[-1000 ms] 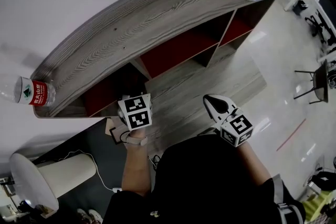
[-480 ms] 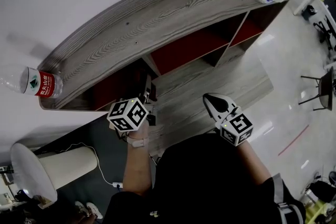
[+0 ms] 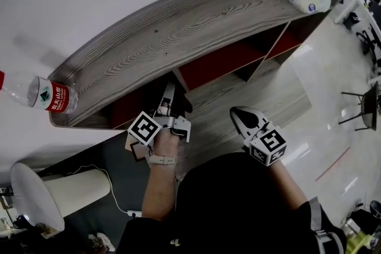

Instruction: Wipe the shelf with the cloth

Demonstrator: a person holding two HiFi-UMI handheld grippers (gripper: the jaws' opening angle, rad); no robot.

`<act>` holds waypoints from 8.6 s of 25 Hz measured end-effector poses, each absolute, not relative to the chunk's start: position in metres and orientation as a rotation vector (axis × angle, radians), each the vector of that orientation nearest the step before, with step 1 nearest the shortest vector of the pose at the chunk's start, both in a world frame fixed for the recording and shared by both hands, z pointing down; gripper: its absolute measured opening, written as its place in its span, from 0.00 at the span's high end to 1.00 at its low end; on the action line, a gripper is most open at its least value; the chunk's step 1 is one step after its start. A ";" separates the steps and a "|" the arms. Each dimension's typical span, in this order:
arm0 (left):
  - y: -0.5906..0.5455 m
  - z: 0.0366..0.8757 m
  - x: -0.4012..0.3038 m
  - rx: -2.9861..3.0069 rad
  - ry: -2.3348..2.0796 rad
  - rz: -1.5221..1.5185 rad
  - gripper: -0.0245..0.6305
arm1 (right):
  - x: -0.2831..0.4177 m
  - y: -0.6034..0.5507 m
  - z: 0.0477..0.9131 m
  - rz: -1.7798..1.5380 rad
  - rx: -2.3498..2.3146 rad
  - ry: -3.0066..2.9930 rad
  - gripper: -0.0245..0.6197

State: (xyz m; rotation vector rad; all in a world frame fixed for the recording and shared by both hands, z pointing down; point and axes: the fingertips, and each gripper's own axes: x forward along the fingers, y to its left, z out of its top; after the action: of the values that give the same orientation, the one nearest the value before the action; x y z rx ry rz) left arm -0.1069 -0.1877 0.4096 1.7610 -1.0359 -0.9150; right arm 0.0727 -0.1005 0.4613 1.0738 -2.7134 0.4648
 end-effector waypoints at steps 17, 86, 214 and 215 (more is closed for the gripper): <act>-0.180 0.353 -0.105 1.866 -0.858 -1.030 0.84 | 0.065 -0.100 0.462 0.451 1.074 -2.705 0.97; -0.164 0.364 -0.295 1.574 -1.402 -1.445 0.86 | -0.037 -0.099 0.471 0.439 0.663 -2.784 0.97; -0.015 0.422 -0.223 1.800 -1.647 -0.659 0.86 | -0.057 -0.028 0.460 0.447 0.409 -2.799 0.97; -0.012 0.424 -0.216 1.829 -1.684 -0.568 0.86 | -0.057 -0.029 0.457 0.444 0.411 -2.808 0.97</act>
State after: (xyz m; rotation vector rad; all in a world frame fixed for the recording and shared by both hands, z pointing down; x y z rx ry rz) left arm -0.2158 -0.0118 0.4237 1.8292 -1.6837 -0.5682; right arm -0.0565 -0.0289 0.4566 0.4107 -2.8076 0.4440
